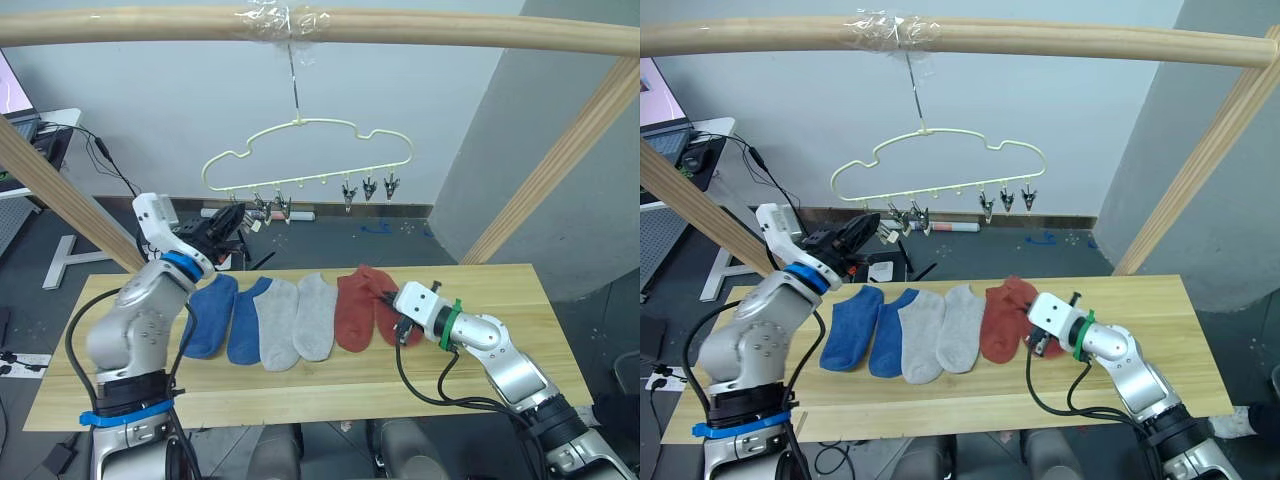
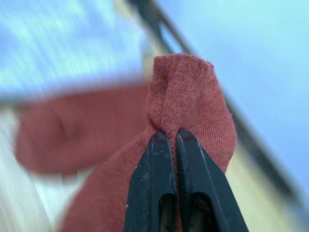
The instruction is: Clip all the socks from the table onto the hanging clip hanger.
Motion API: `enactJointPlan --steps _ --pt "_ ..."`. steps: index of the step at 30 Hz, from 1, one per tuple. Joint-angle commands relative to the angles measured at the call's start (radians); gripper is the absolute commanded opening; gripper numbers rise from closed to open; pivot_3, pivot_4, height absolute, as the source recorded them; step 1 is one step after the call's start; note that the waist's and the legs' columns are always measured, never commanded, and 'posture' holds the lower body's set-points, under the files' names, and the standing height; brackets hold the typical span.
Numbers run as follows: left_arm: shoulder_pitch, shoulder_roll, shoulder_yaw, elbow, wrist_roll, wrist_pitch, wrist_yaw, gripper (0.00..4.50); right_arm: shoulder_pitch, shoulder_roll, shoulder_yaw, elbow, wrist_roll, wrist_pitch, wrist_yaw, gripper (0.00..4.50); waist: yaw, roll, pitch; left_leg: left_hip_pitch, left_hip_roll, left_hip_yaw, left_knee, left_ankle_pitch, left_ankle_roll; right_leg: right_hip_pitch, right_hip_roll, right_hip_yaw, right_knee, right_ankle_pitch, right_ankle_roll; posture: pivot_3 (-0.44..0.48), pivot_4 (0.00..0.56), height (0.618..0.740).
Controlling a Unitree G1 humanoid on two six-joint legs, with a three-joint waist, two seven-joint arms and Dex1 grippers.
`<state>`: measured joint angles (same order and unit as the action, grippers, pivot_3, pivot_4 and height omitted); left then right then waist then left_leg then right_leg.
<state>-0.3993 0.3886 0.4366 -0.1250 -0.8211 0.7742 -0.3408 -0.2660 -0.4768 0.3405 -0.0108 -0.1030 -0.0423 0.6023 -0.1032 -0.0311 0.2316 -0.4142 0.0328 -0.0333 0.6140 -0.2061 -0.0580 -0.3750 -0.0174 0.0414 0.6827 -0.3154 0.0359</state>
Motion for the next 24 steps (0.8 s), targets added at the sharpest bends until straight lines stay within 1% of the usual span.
enactJointPlan --steps 1,2,4,9,15,20,24 --pt "-0.042 0.003 0.155 0.024 -0.290 0.189 0.142 0.00 -0.048 0.037 0.032 -0.092 0.004 -0.095 0.039 0.02 0.000 -0.001 0.000 0.000 0.000 -0.001 0.000 0.000 0.000 0.000 0.000 0.000 0.000 0.000 0.000 -0.099 0.233 0.740" --pt "-0.050 0.003 0.175 0.032 -0.344 0.214 0.175 0.00 -0.063 0.052 0.044 -0.096 -0.002 -0.102 0.045 0.02 0.001 -0.001 0.000 0.000 0.000 -0.002 0.001 0.000 0.000 0.000 0.000 0.000 0.000 0.001 -0.001 -0.092 0.221 0.740" --pt "-0.053 0.001 0.195 0.031 -0.445 0.249 0.231 0.00 -0.113 0.098 0.070 -0.096 -0.026 -0.120 0.038 0.02 0.004 -0.001 0.000 0.000 -0.001 -0.005 0.001 0.000 0.000 0.000 -0.001 0.000 0.000 0.001 -0.002 -0.092 0.221 0.740" --pt "-0.040 -0.009 0.175 0.004 -0.568 0.251 0.326 0.00 -0.185 0.171 0.116 -0.063 -0.058 -0.141 0.041 0.02 0.022 -0.001 0.000 -0.001 -0.001 -0.007 0.001 0.002 -0.004 0.000 -0.002 -0.001 -0.001 0.001 -0.002 -0.085 0.210 0.740" --pt "-0.016 -0.013 0.139 -0.040 -0.655 0.226 0.384 0.00 -0.231 0.235 0.130 -0.022 -0.077 -0.143 0.032 0.02 0.024 -0.002 0.000 -0.001 -0.001 -0.008 0.001 0.003 -0.006 0.001 -0.003 -0.001 0.000 0.001 -0.002 -0.077 0.204 0.740" --pt "0.002 -0.002 0.114 -0.061 -0.724 0.213 0.405 0.00 -0.263 0.263 0.134 0.011 -0.087 -0.158 0.030 0.02 0.025 -0.002 0.000 -0.001 -0.002 -0.009 0.001 0.004 -0.006 0.001 -0.003 -0.001 0.000 0.001 -0.002 -0.077 0.208 0.740" --pt "0.021 0.018 0.087 -0.074 -0.744 0.208 0.400 0.00 -0.292 0.277 0.132 0.044 -0.092 -0.176 0.029 0.02 0.027 -0.002 0.000 -0.002 -0.002 -0.010 0.001 0.004 -0.007 0.001 -0.003 -0.001 0.000 0.001 -0.002 -0.076 0.213 0.740"
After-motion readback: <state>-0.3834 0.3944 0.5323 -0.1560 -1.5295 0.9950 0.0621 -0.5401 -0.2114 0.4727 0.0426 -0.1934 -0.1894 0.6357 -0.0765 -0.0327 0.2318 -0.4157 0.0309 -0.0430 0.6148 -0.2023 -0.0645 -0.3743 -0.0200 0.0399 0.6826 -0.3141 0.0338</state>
